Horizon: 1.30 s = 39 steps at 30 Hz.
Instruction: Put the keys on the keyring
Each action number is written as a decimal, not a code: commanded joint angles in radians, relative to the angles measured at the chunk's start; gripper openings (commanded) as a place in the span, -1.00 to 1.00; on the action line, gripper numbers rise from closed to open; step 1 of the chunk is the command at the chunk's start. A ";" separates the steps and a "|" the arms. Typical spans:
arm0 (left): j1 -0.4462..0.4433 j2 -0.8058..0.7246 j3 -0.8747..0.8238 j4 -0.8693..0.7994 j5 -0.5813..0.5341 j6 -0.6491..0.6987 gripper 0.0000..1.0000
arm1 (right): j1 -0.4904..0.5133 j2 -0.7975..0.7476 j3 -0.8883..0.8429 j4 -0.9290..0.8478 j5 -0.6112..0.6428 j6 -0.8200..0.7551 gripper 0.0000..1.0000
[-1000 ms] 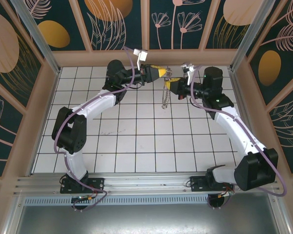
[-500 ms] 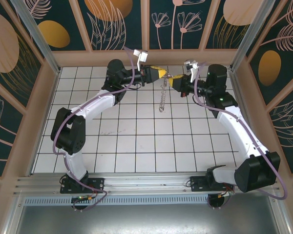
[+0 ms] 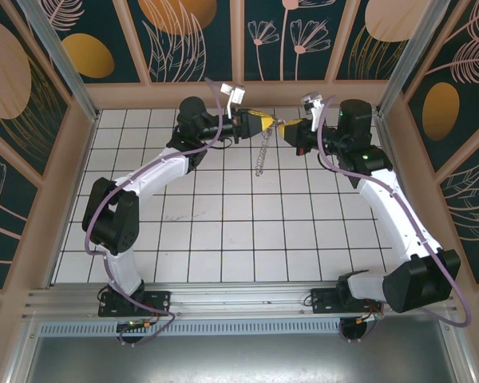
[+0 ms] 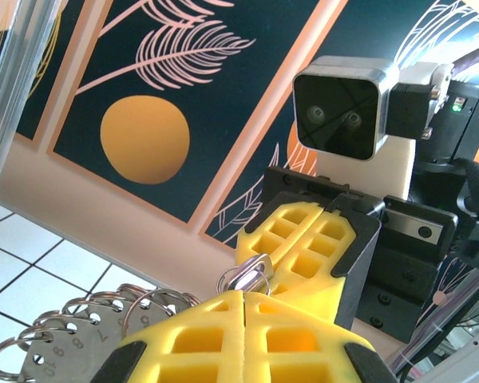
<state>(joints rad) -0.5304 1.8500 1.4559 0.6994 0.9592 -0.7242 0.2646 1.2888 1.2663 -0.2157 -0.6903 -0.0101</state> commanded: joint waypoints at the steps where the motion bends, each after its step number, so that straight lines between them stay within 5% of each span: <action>1: 0.003 -0.037 0.006 -0.027 -0.001 0.053 -1.00 | 0.000 0.013 0.061 -0.031 0.046 -0.036 -1.00; 24: 0.004 -0.040 0.017 -0.092 -0.005 0.098 -1.00 | 0.096 0.108 0.262 -0.229 0.408 -0.182 -1.00; 30: 0.003 -0.028 0.029 -0.097 -0.005 0.089 -1.00 | 0.101 0.124 0.312 -0.243 0.404 -0.184 -1.00; 33: 0.003 -0.026 0.028 -0.097 -0.005 0.085 -0.74 | 0.101 0.139 0.343 -0.254 0.394 -0.186 -1.00; 36: 0.003 -0.032 0.019 -0.094 -0.021 0.084 -0.28 | 0.101 0.161 0.373 -0.272 0.394 -0.195 -1.00; 39: 0.006 -0.044 0.006 -0.092 -0.047 0.090 -0.11 | 0.101 0.187 0.401 -0.290 0.407 -0.208 -1.00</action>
<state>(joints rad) -0.5240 1.8500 1.4605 0.5991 0.9146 -0.6468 0.3679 1.4574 1.6104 -0.5182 -0.3222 -0.1886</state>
